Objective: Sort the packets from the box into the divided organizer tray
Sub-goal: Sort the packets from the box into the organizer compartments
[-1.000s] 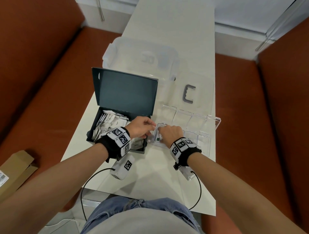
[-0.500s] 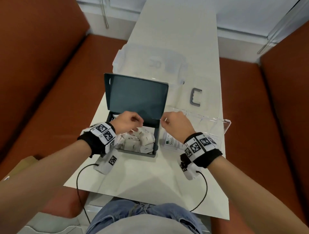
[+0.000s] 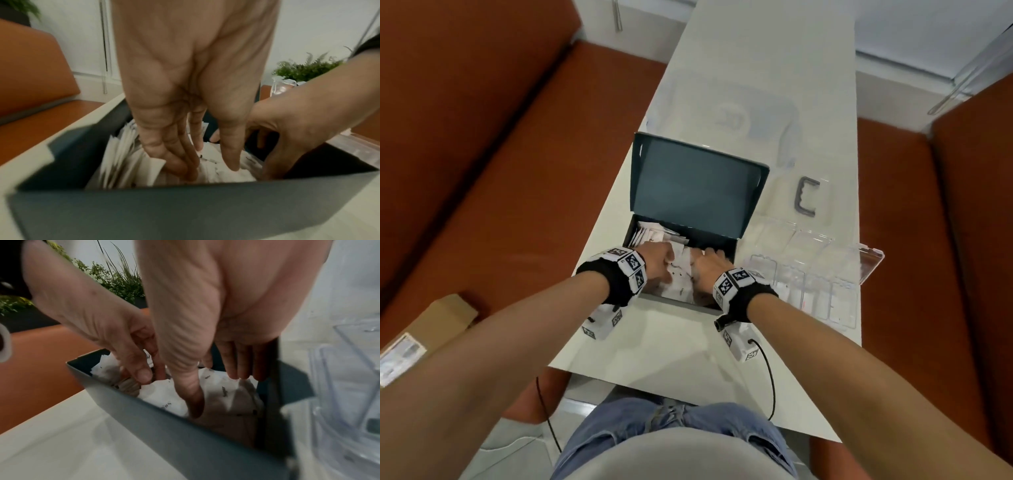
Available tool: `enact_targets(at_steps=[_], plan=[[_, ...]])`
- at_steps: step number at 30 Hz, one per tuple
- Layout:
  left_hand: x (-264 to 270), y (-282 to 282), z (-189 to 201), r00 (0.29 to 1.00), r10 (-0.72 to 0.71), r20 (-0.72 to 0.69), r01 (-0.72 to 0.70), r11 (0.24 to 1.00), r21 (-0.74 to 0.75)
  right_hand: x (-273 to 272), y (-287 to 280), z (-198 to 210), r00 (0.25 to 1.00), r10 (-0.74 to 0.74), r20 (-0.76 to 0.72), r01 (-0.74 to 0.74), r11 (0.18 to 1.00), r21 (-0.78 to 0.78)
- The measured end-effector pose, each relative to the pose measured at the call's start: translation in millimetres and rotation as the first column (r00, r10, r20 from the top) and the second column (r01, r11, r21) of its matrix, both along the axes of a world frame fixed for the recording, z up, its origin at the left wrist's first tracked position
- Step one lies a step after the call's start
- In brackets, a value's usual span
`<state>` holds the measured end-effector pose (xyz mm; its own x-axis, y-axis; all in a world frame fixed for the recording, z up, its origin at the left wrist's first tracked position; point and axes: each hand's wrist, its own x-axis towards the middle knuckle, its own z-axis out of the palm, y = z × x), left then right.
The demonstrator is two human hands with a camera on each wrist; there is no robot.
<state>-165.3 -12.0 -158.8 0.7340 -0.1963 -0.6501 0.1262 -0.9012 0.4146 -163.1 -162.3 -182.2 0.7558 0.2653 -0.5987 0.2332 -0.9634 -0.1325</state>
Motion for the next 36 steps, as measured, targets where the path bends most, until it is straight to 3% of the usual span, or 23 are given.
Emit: enact_targets(at_steps=[3, 7, 10, 16, 25, 32, 36], plan=[[-1.0, -6.2, -7.3, 0.998, -0.017, -0.054, 0.018, 1.0, 0.012, 2.4, 4.7, -4.2, 1.0, 0.016, 0.025, -0.016, 1.0, 0.013], [-4.3, -15.1, -11.1, 0.989, -0.142, -0.035, 0.146, 0.976, 0.163, 7.0, 4.8, -4.0, 0.998, -0.054, 0.012, 0.054, 0.998, 0.019], [-5.1, -19.5, -14.6, 0.98, -0.198, -0.022, 0.197, 0.951, 0.238, 8.1, 3.9, -2.5, 0.999, -0.027, -0.021, 0.027, 0.999, -0.033], [-4.0, -20.1, -11.1, 0.978, -0.211, -0.003, 0.207, 0.956, 0.207, 8.6, -0.2, 1.5, 0.996, -0.066, -0.067, 0.073, 0.991, 0.11], [-2.3, 0.1, 2.6, 0.995, 0.038, 0.096, -0.032, 0.997, -0.064, 12.7, -20.7, 12.2, 0.965, -0.261, -0.016, 0.241, 0.863, 0.443], [-2.0, 10.7, 23.6, 0.967, 0.192, 0.169, -0.166, 0.973, -0.16, 11.4, -19.4, 10.4, 0.977, -0.211, 0.005, 0.194, 0.907, 0.375], [-3.2, 11.7, 28.7, 0.901, 0.377, 0.216, -0.317, 0.911, -0.265, 0.9, -9.6, 0.5, 0.992, -0.128, -0.02, 0.128, 0.939, 0.32]])
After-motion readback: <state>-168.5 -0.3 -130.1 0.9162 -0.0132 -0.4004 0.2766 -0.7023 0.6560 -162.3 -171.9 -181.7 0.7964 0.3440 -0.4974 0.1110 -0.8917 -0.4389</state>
